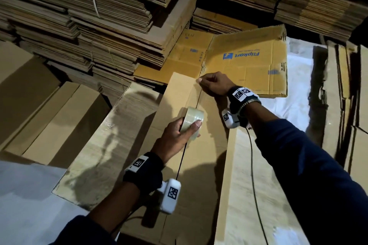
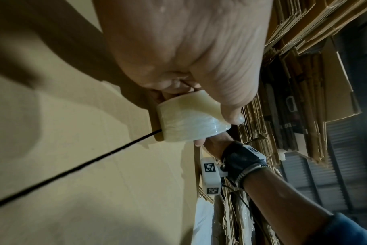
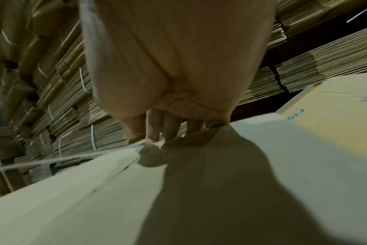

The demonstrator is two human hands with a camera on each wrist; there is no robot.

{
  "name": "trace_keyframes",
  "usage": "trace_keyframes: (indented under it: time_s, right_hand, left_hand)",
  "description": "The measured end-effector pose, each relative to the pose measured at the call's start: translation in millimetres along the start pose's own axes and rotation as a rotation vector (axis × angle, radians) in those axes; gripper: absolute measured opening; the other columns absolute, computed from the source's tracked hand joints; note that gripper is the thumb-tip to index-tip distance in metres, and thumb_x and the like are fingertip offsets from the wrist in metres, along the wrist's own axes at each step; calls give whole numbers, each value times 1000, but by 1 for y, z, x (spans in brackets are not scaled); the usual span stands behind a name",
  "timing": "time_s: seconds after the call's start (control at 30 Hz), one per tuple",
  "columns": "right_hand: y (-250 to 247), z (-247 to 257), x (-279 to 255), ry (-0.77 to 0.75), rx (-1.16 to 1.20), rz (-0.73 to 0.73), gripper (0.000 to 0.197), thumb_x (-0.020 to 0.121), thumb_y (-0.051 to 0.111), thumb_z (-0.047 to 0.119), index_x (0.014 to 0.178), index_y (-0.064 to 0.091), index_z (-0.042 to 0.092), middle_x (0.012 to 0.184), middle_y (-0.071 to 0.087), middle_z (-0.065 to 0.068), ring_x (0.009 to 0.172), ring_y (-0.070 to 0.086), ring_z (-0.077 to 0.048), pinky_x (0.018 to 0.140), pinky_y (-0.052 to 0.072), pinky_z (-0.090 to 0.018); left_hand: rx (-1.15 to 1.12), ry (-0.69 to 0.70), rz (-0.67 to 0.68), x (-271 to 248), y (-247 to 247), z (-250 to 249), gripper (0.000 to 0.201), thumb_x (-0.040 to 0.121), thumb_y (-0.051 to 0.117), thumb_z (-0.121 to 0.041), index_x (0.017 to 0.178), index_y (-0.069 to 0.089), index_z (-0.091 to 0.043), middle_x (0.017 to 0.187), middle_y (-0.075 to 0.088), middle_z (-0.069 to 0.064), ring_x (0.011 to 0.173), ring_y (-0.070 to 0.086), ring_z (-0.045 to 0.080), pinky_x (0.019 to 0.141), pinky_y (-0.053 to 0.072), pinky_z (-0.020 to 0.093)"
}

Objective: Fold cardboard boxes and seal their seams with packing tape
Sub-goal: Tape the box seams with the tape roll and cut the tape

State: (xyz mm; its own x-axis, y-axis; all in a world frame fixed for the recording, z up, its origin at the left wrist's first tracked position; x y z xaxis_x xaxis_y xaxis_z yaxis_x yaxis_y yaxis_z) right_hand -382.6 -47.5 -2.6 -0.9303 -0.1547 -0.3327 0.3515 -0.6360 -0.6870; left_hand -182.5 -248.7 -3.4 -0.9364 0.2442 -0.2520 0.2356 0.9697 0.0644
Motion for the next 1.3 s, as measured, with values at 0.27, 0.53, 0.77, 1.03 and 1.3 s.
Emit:
trace_keyframes:
  time_s: [0.27, 0.53, 0.77, 1.03, 1.3]
  right_hand:
    - [23, -10, -6, -5, -388, 104, 44, 105, 24, 66, 118, 50, 32, 107, 63, -1, 120, 53, -30, 105, 35, -58]
    - [25, -5, -6, 0, -513, 111, 46, 108, 23, 59, 123, 47, 22, 136, 54, -9, 133, 43, -33, 102, 30, -61]
    - [28, -3, -11, 106, -548, 45, 73, 97, 17, 80, 139, 43, 26, 154, 42, -5, 143, 35, -33, 110, 25, -64]
    - [31, 7, -12, 120, -587, -10, 68, 102, 22, 73, 120, 48, 13, 130, 58, -19, 123, 55, -41, 99, 37, -56]
    - [55, -2, -33, 22, -838, -38, 99, 95, 15, 81, 165, -7, 14, 173, -10, -7, 160, -9, -31, 122, 12, -66]
  left_hand:
    - [71, 12, -97, -12, 7, -16, 30, 102, 64, -46, 105, 75, -18, 88, 80, 3, 83, 79, 17, 83, 62, 42]
    - [140, -17, -67, -29, 2, -13, 33, 102, 63, -48, 107, 74, -18, 81, 80, -1, 81, 78, 13, 84, 60, 41]
    - [129, -18, -4, -30, 11, -10, 40, 101, 60, -57, 97, 75, -21, 79, 79, 2, 81, 77, 16, 83, 57, 38]
    - [-77, -7, -17, -44, 9, 4, 33, 101, 66, -41, 122, 70, -16, 100, 79, 7, 98, 75, 15, 81, 54, 19]
    - [-75, -14, 25, -41, 1, 8, 28, 100, 69, -37, 120, 73, -18, 104, 79, -1, 99, 74, 13, 84, 53, 24]
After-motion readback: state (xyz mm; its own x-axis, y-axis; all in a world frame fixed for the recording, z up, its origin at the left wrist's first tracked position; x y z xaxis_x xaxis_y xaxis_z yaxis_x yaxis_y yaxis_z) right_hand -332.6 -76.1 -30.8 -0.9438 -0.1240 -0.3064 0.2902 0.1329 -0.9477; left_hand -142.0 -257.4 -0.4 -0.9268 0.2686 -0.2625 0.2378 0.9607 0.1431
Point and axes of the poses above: each hand's wrist, its own x-axis towards the middle knuckle, its own y-axis out of the palm, z = x × y, the point moved 6 cm from there along x, towards the middle knuckle
